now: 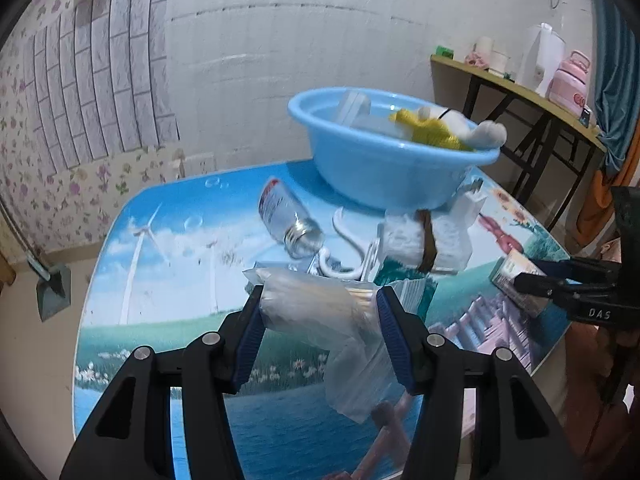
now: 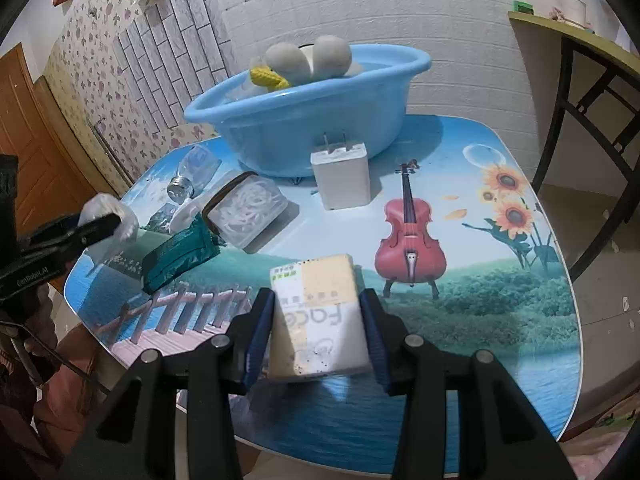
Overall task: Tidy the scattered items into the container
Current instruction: 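Carry clear bag and tissue pack over the blue basin and open both tools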
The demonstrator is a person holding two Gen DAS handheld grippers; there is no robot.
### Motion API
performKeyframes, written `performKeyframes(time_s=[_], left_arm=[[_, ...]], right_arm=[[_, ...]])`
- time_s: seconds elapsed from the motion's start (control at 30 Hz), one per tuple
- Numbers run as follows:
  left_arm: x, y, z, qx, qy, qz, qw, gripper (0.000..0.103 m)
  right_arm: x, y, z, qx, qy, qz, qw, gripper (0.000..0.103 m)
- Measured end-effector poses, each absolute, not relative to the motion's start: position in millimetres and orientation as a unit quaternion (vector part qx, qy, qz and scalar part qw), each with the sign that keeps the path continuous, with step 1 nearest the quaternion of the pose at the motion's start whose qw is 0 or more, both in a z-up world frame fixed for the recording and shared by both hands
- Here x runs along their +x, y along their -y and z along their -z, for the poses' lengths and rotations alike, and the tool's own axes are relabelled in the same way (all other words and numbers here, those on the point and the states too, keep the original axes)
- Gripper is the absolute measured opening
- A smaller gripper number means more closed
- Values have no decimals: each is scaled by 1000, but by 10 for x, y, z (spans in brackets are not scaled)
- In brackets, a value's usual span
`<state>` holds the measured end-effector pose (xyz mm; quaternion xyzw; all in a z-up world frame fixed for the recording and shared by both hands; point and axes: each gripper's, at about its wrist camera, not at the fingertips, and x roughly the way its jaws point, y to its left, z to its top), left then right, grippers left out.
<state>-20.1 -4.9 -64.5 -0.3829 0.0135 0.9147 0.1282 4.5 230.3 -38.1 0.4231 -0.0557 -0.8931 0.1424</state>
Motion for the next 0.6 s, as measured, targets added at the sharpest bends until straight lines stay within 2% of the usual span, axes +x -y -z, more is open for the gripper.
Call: performKeyframes(time_s=[0.33,0.43,0.5,0.6], left_arm=[[-252,-76,806,-404,-26,-905,128,56],[-277,-75,840,-409,-23,-904,126,57],[-298,-88,868,-413,-26,-902,125,58],[-332,-106,855,-414,-27,-902,121,59]], right_arm=[[13,-2269,383,431,47,889,144,46],[-22,-2242,400,439,44,886,142,52],[-39,-2216,421,439,39,886,144,61],[-32,-2190,433,433,36,888,149,62]])
